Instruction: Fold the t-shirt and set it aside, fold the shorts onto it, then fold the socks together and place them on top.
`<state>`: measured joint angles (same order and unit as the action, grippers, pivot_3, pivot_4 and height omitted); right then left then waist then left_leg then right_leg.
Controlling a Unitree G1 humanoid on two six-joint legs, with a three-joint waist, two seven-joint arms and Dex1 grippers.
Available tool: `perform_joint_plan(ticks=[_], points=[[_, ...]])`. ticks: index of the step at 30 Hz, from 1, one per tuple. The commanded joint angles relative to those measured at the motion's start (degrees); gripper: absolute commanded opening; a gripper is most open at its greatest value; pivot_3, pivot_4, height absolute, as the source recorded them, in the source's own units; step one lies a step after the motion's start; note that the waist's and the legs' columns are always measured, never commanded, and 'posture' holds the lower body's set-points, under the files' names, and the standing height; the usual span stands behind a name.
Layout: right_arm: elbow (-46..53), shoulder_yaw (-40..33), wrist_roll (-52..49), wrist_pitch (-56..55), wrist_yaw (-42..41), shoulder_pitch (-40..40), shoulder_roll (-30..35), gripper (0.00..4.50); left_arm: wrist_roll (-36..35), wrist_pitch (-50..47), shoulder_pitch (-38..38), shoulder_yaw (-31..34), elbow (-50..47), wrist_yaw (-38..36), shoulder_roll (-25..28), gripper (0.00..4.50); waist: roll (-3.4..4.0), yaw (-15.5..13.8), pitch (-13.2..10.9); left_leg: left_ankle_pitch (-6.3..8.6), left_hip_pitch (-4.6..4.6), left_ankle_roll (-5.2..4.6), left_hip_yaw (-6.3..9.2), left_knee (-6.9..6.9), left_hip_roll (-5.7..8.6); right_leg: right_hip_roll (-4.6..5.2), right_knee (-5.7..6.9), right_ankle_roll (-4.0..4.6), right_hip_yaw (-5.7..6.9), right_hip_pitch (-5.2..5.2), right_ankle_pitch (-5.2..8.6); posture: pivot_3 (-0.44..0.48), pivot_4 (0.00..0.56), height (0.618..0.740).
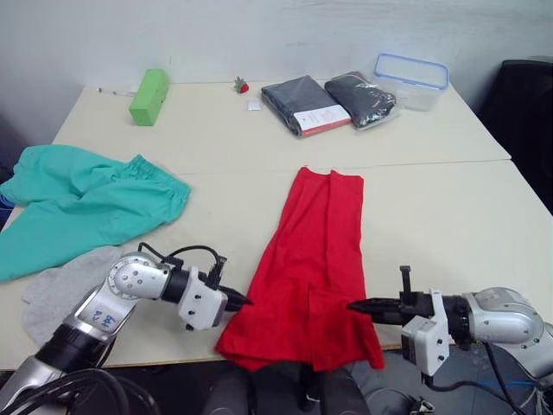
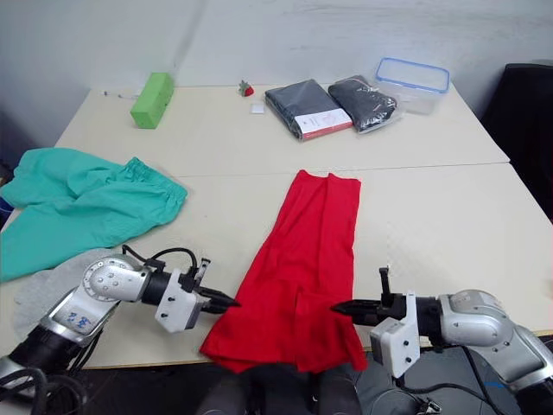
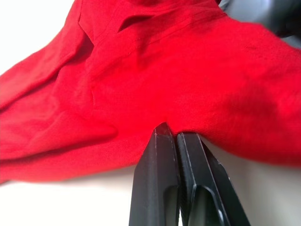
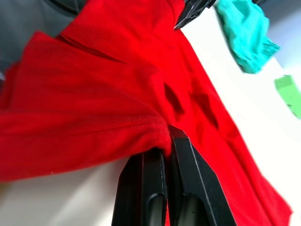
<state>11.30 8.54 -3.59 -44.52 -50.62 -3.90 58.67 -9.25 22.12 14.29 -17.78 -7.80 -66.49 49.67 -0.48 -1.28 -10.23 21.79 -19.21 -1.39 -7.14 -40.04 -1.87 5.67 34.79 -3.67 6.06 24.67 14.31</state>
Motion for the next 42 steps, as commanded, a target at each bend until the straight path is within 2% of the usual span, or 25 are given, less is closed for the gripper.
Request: perform_joint_plan(ticks=[1,9,14,20,25,29,34,38,42], points=[[2.8,-2.0,-1.9,-0.4,-0.5,-2.0,1.0,0.01,-2.0,-3.3,-2.0,2.1,-5.2,-0.2,0.9,0.0,0.0,-0.1,0.0,0.0,0.0,-0.01,0.0,0.0,0.0,0.0,-0.01,0.01,0.0,0.0,0.0,0.0,0.15,0.74],[6.3,-5.8,-5.7,6.4,0.7,-4.5,0.0,0.01,-3.8,-9.8,-4.8,5.1,-8.1,1.5,-0.4,0.0,0.01,0.0,0.0,0.02,0.0,0.01,0.04,0.01,-0.02,-0.01,0.0,0.06,0.01,0.0,0.03,0.0,0.15,0.74],[15.1,-11.2,-22.3,27.3,0.7,-4.2,2.3,0.01,-11.0,-23.9,2.2,9.4,-8.1,3.5,-2.5,0.0,0.01,-0.3,0.0,0.02,-0.03,0.01,0.15,-0.02,-0.02,0.05,0.05,0.07,0.05,-0.01,0.04,0.0,0.15,0.74],[14.8,-13.5,-36.6,50.4,4.5,7.8,0.6,0.01,-19.3,-44.2,15.6,12.6,-4.2,9.6,-8.7,0.0,-0.02,-0.1,0.0,0.01,-0.02,0.02,0.23,-0.03,0.0,0.06,0.06,0.06,0.1,-0.07,0.03,0.0,0.15,0.74],[6.7,-10.6,-42.4,68.4,8.0,20.3,-4.5,0.01,-20.1,-54.4,21.2,11.7,3.2,13.7,-15.0,0.0,-0.02,0.1,-0.1,-0.01,-0.1,0.06,0.21,-0.01,0.0,-0.07,0.11,0.05,0.13,-0.03,0.03,0.0,0.15,0.74],[-2.8,-8.3,-39.7,76.5,8.7,28.1,-9.4,0.01,-16.0,-54.3,25.4,11.0,12.3,18.6,-21.6,0.0,-0.05,-0.1,-0.1,-0.08,-0.19,-0.02,0.19,-0.06,0.13,-0.17,0.08,0.04,0.16,0.03,0.02,0.0,0.15,0.74],[-17.4,-7.4,-38.7,87.6,10.2,37.6,-16.1,0.01,-14.5,-57.6,34.8,13.9,30.0,25.8,-29.8,0.0,-0.04,-0.1,-0.1,-0.19,-0.54,-0.14,0.25,-0.11,0.22,-0.17,0.2,-0.2,0.27,0.23,-0.12,0.0,0.15,0.74],[-25.4,-9.7,-39.1,95.0,11.7,42.7,-20.0,0.01,-14.1,-58.8,40.2,15.8,40.1,27.3,-33.5,0.0,-0.04,0.0,-0.1,-0.25,-1.08,-0.18,0.19,-0.18,0.31,-0.14,0.29,-0.33,0.34,0.8,-0.21,0.0,0.15,0.74],[-33.2,-11.1,-38.4,102.7,12.6,46.6,-21.5,0.01,-14.0,-62.2,45.0,17.8,49.3,28.5,-36.0,0.0,-0.04,0.1,-0.1,-0.27,-1.16,-0.18,0.17,-0.17,0.33,-0.15,0.26,-0.35,0.73,0.86,-0.21,0.0,0.15,0.74]])
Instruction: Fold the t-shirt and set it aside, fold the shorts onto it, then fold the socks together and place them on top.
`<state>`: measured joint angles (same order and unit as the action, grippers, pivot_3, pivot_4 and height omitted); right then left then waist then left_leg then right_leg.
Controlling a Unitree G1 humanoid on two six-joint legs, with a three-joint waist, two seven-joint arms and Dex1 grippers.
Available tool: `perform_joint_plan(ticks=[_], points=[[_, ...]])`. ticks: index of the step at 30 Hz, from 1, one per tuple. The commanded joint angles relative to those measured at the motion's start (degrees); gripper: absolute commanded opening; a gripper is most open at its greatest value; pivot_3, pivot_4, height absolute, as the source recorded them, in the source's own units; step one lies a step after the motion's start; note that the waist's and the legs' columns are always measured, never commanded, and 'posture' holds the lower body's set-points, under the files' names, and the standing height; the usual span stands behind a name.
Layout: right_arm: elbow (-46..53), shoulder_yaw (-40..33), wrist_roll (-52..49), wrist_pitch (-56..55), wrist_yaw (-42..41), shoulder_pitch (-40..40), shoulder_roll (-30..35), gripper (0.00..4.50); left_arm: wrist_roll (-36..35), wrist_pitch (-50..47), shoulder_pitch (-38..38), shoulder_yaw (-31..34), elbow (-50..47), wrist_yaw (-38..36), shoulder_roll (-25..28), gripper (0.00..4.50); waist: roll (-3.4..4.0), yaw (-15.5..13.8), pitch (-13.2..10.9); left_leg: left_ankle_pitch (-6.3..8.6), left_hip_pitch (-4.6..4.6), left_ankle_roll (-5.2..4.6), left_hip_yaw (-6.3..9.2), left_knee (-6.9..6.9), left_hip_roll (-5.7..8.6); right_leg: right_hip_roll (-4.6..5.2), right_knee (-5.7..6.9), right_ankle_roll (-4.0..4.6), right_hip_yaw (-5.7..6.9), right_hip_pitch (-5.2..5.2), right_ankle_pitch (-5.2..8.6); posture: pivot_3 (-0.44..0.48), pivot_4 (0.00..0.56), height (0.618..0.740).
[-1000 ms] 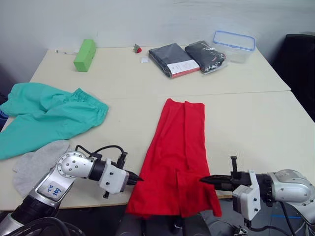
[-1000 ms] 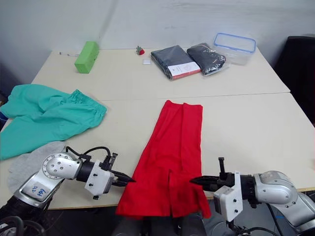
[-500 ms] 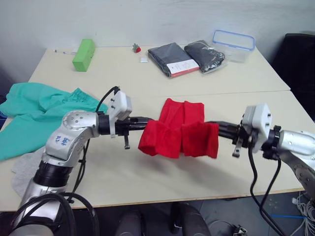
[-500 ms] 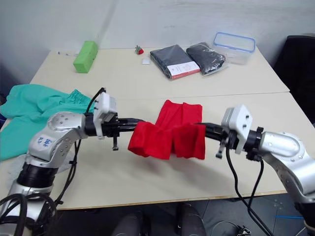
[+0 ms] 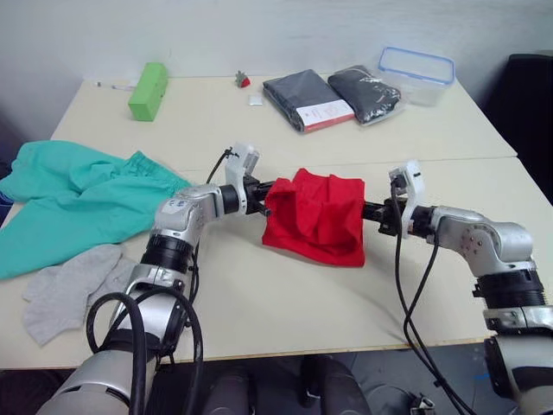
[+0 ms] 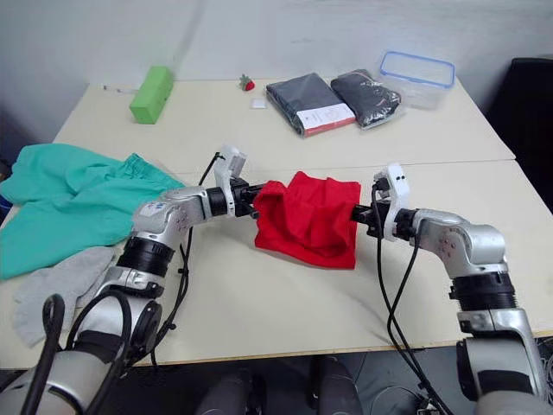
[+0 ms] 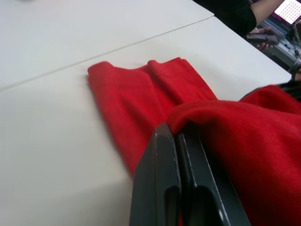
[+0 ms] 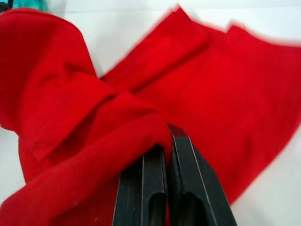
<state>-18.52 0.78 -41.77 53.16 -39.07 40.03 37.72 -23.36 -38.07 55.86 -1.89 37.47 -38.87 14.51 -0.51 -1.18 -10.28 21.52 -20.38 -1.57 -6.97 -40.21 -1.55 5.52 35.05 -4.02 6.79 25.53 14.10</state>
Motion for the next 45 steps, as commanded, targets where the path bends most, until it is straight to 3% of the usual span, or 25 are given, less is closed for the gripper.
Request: perform_joint_plan(ticks=[1,2,6,10,15,16,21,27,30,34,40,45], points=[[-5.1,-4.3,-0.3,6.6,1.9,3.6,-1.1,0.01,0.5,-2.8,4.4,2.3,6.1,1.4,-1.2,0.0,0.0,0.1,0.0,-0.01,0.0,-0.01,0.0,0.0,0.0,0.0,-0.01,-0.01,0.01,0.0,-0.01,0.0,0.15,0.74],[-6.2,-5.1,-0.2,7.5,2.4,4.2,-1.6,0.01,0.9,-3.1,5.0,2.5,7.5,1.7,-1.4,0.0,0.0,0.1,0.0,-0.02,0.0,-0.01,0.0,-0.02,0.0,0.01,0.01,-0.02,0.0,0.0,-0.01,0.0,0.15,0.74],[-18.1,-13.9,-2.2,14.3,8.4,10.1,-4.6,1.0,-1.7,-7.5,10.0,9.4,17.1,8.8,-3.2,0.0,0.0,0.5,0.0,-0.07,0.01,0.02,0.02,0.0,0.01,0.06,0.04,-0.03,-0.03,0.0,-0.02,0.0,0.15,0.74],[-23.0,-19.4,-1.5,14.7,11.9,12.9,-5.9,2.38,-1.1,-8.0,11.9,12.8,21.1,12.0,-3.0,0.92,0.0,1.2,0.0,-0.08,-0.01,0.04,0.07,0.07,0.01,0.11,0.02,-0.03,-0.01,0.01,-0.02,0.0,0.15,0.74],[-11.3,-12.7,2.9,13.3,6.9,8.3,-3.2,4.1,2.3,-9.1,9.8,9.1,16.3,7.2,-0.4,2.49,0.01,1.5,0.0,-0.08,0.02,0.1,0.02,0.13,0.03,0.06,0.02,-0.03,-0.04,0.04,-0.03,0.0,0.15,0.74],[-7.7,-11.1,3.6,12.7,5.3,6.7,-2.1,4.12,3.0,-9.4,8.7,7.8,14.0,5.7,0.6,2.71,0.01,1.5,0.0,-0.09,0.02,0.11,0.02,0.13,0.03,0.05,0.04,-0.03,-0.05,0.04,-0.03,0.0,0.15,0.74],[5.0,-6.4,6.8,8.1,-0.7,-0.3,3.9,4.12,2.7,-12.4,2.8,5.8,1.9,0.9,5.6,2.71,0.03,1.5,0.0,-0.06,0.03,0.22,-0.03,0.16,0.01,-0.02,0.03,-0.03,-0.11,0.1,-0.02,0.0,0.15,0.74],[9.9,-5.0,10.9,2.5,-5.0,-4.3,8.4,4.12,2.4,-11.8,-2.6,4.9,-8.6,-3.3,10.1,2.71,0.03,1.4,0.0,-0.07,0.08,0.24,-0.06,0.12,0.01,-0.01,0.08,-0.03,-0.17,0.09,-0.02,0.0,0.15,0.74],[12.7,-3.7,14.0,-2.2,-6.7,-6.8,10.3,4.46,2.8,-10.3,-3.9,4.6,-12.2,-4.8,11.7,3.2,0.03,1.3,0.0,-0.07,0.07,0.24,-0.06,0.12,0.01,0.0,0.05,-0.03,-0.16,0.09,-0.02,0.0,0.15,0.74],[22.5,-4.8,17.4,-12.5,-10.1,-13.4,13.7,4.5,6.3,1.5,-9.2,0.3,-22.7,-11.5,16.9,4.49,0.06,1.3,0.0,-0.06,0.07,0.24,-0.06,0.14,0.01,0.0,0.04,-0.03,-0.17,0.09,-0.02,0.0,0.15,0.74],[41.9,-5.7,23.8,-29.6,-11.8,-30.2,15.4,4.5,11.9,20.5,-20.8,-5.6,-38.1,-19.0,23.4,4.49,0.08,1.1,0.0,0.01,0.14,0.38,-0.12,0.15,-0.07,-0.09,-0.01,-0.01,-0.23,0.05,-0.01,0.0,0.15,0.74],[49.0,-3.4,28.5,-32.8,-7.3,-36.4,12.3,4.5,14.7,29.9,-26.8,-6.7,-43.4,-19.8,24.9,4.49,0.07,1.1,0.0,0.0,0.21,0.35,-0.15,0.07,-0.06,0.04,-0.07,0.01,-0.6,0.02,-0.02,0.0,0.15,0.74]])
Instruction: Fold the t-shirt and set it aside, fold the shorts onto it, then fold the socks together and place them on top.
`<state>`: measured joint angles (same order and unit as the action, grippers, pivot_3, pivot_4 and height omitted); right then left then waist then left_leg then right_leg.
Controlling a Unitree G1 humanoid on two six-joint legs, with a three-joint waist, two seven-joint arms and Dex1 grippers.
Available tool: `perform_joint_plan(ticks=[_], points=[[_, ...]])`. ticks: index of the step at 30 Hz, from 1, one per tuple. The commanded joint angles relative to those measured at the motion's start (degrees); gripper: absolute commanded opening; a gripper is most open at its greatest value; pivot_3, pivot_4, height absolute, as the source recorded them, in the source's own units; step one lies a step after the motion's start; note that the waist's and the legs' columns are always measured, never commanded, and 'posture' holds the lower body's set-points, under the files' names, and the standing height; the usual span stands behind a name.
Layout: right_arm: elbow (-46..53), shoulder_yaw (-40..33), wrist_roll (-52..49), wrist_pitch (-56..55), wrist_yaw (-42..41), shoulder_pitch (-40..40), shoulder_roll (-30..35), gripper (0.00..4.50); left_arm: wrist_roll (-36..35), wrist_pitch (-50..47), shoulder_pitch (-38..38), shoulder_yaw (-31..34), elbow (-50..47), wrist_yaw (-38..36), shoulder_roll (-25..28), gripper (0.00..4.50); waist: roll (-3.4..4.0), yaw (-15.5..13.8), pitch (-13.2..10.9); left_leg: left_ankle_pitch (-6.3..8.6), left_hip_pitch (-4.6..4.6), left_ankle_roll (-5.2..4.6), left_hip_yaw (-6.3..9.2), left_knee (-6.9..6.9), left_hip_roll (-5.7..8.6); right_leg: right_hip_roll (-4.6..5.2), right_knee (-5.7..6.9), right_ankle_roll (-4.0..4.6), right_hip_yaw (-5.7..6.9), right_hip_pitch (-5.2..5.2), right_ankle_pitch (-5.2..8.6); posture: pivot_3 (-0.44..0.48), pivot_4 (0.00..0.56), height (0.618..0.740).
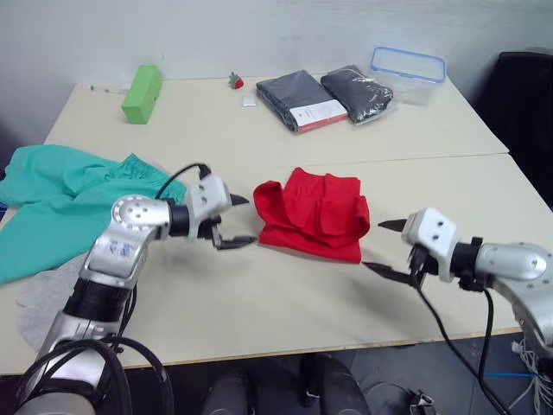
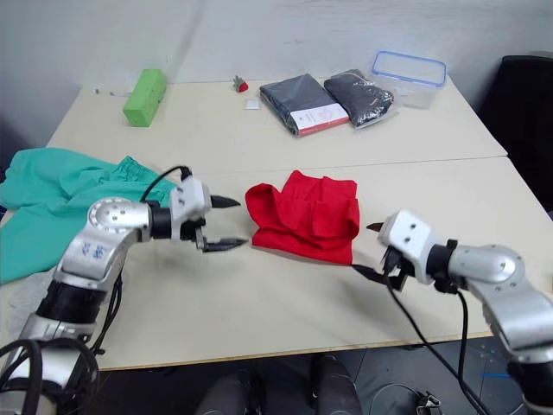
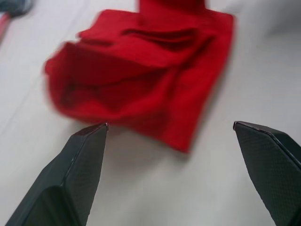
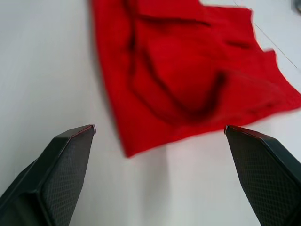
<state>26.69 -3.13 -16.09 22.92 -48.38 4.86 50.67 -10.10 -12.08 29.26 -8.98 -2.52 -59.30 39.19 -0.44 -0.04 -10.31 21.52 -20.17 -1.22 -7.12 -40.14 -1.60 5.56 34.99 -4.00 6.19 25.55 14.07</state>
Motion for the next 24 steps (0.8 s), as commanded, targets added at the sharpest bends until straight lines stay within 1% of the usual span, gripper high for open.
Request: perform_joint_plan(ticks=[1,3,4,6,9,10,16,24], points=[[3.9,1.6,4.4,-3.6,2.6,-1.8,-1.1,4.5,2.3,4.4,-0.2,-0.1,-3.0,1.3,-0.3,4.49,0.0,-0.1,0.0,-0.01,0.01,-0.01,0.0,0.0,0.0,0.0,-0.03,0.02,-0.05,0.0,0.01,0.0,0.15,0.74],[3.2,3.7,7.2,-5.1,4.3,-2.2,-2.5,4.1,4.3,6.0,0.2,-1.6,-1.1,2.5,-1.8,4.5,0.0,-0.3,0.0,-0.02,0.01,-0.04,0.07,-0.01,0.02,-0.01,-0.05,0.04,-0.07,-0.03,0.02,0.0,0.15,0.74],[2.8,4.5,8.0,-5.4,4.8,-2.1,-3.3,3.87,5.0,7.0,0.4,-2.2,0.0,2.8,-2.6,4.3,0.0,-0.3,0.0,-0.03,0.01,-0.05,0.07,-0.01,0.03,-0.01,-0.04,0.04,-0.07,-0.04,0.02,0.0,0.15,0.74],[2.0,6.8,10.4,-6.4,5.0,-2.0,-3.8,3.15,7.3,8.4,1.5,-3.9,2.8,3.6,-4.1,3.84,0.0,-0.5,0.0,-0.04,0.0,-0.1,0.06,0.0,0.06,-0.01,-0.01,0.04,-0.06,-0.03,0.01,0.0,0.15,0.74],[1.1,8.7,12.6,-7.8,4.3,-1.9,-3.6,2.07,9.2,9.3,2.7,-5.0,5.9,4.3,-5.4,2.91,-0.01,-0.7,0.0,-0.06,-0.03,-0.16,0.06,-0.01,0.06,-0.06,0.0,0.04,0.06,-0.03,0.01,0.0,0.15,0.74],[0.3,9.2,13.5,-7.8,4.9,-1.5,-4.1,1.77,9.5,9.7,3.1,-5.4,7.0,4.3,-6.0,2.62,0.0,-0.8,0.0,-0.07,-0.03,-0.18,0.06,0.0,0.06,-0.06,0.03,0.03,0.11,-0.03,0.01,0.0,0.15,0.74],[-4.0,11.7,18.8,-9.8,7.0,0.5,-6.1,1.77,11.8,13.0,4.4,-6.8,11.0,4.4,-7.9,2.62,-0.01,-1.0,0.0,-0.07,-0.03,-0.22,0.06,0.0,0.05,-0.07,0.06,0.03,0.34,-0.03,0.01,0.0,0.15,0.74],[-8.6,12.4,21.9,-11.0,8.2,2.0,-8.2,1.77,15.8,17.1,5.2,-8.3,16.2,6.7,-9.6,2.62,-0.02,-1.2,0.0,-0.08,-0.02,-0.27,0.08,-0.01,0.06,-0.03,0.08,0.03,0.4,-0.07,0.0,0.0,0.15,0.74]])
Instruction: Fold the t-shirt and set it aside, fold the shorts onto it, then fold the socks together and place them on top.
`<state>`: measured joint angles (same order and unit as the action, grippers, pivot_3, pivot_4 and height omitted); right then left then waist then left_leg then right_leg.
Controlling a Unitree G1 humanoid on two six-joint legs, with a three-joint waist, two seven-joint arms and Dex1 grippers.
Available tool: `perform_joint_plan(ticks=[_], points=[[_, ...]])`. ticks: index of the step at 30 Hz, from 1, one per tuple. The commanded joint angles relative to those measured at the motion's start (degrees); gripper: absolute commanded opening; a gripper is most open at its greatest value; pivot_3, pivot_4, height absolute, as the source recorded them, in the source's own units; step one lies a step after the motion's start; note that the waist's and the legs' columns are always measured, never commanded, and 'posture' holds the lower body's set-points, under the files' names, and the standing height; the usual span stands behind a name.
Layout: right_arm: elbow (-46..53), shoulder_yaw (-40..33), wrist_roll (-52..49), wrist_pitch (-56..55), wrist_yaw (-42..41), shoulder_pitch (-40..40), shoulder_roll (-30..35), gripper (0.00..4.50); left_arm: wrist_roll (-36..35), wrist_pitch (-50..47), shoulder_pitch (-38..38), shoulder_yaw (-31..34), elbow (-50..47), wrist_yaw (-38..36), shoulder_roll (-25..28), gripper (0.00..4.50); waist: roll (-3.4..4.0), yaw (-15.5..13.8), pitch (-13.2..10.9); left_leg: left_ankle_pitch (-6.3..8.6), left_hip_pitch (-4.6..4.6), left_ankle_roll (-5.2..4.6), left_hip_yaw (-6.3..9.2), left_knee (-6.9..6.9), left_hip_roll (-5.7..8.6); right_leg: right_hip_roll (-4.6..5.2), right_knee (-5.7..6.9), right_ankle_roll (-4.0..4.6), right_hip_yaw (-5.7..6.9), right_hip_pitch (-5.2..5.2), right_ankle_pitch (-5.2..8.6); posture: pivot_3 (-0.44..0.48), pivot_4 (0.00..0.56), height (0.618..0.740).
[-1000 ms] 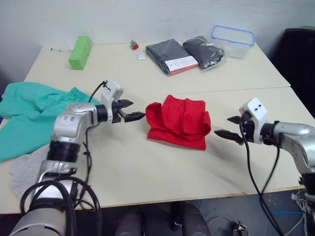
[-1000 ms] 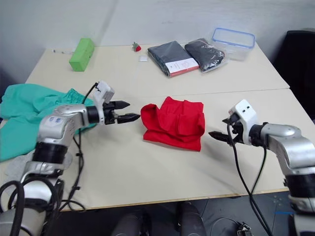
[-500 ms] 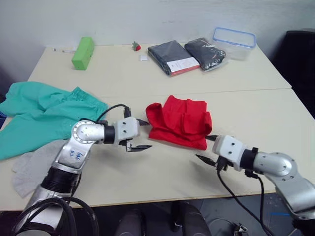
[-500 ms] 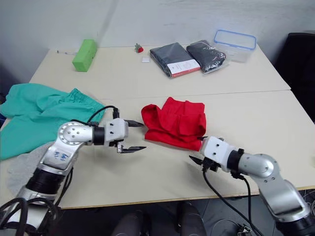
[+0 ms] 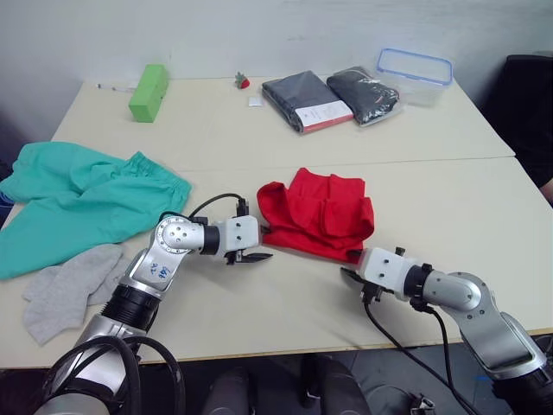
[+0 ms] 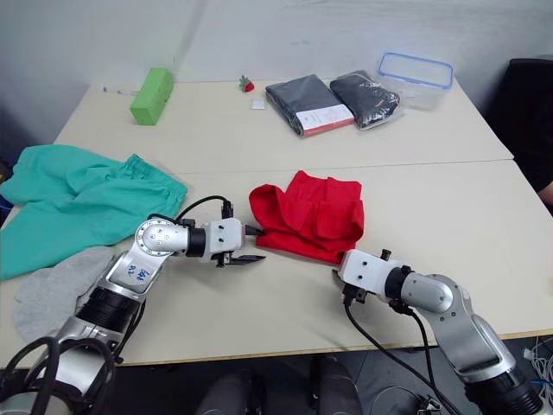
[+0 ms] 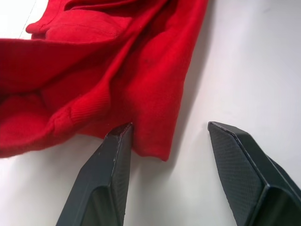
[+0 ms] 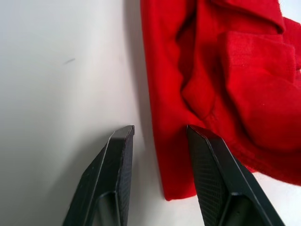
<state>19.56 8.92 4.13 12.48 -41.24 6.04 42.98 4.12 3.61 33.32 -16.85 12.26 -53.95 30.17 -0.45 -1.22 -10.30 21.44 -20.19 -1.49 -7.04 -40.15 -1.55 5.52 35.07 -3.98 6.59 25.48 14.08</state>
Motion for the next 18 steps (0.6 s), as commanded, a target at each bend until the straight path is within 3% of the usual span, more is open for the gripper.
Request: perform_joint_plan(ticks=[1,6,9,14,18], points=[[-2.1,0.3,1.9,-0.9,1.0,1.0,-0.7,1.58,1.8,1.7,1.5,-0.4,2.3,1.6,-1.0,2.45,-0.01,-0.1,0.0,0.0,0.01,0.0,0.0,-0.02,0.01,0.01,0.0,0.0,-0.01,-0.01,0.0,0.0,0.15,0.74],[-3.8,0.3,2.9,-2.8,0.9,2.0,-0.9,0.14,2.9,3.6,3.4,-0.9,7.0,2.2,-2.8,1.15,-0.01,-0.2,0.0,-0.04,0.0,-0.07,0.02,-0.04,0.05,0.05,0.0,-0.02,0.0,-0.02,-0.02,0.0,0.15,0.74],[-4.2,0.4,3.6,-4.8,0.1,2.1,-0.2,0.0,3.1,4.8,3.6,-1.2,7.9,1.3,-2.9,0.16,-0.01,-0.1,0.0,-0.04,0.0,-0.07,0.02,-0.03,0.03,0.04,0.05,-0.01,0.02,-0.02,-0.03,0.0,0.15,0.74],[-5.0,0.3,3.2,-11.9,-2.9,1.4,1.8,0.0,-0.2,3.4,0.5,-1.3,2.6,-5.1,-0.6,0.03,-0.01,0.0,0.0,-0.04,0.0,-0.07,0.02,-0.01,0.03,0.04,0.03,-0.02,0.04,-0.02,-0.03,0.0,0.15,0.74],[-5.9,0.1,1.7,-20.7,-6.2,0.4,3.6,0.0,-4.1,-1.3,-4.9,-0.6,-7.1,-10.9,4.5,0.03,-0.01,0.6,0.0,-0.02,0.01,-0.03,0.03,0.06,-0.03,0.0,-0.02,0.0,0.04,-0.02,-0.02,0.0,0.15,0.74]])
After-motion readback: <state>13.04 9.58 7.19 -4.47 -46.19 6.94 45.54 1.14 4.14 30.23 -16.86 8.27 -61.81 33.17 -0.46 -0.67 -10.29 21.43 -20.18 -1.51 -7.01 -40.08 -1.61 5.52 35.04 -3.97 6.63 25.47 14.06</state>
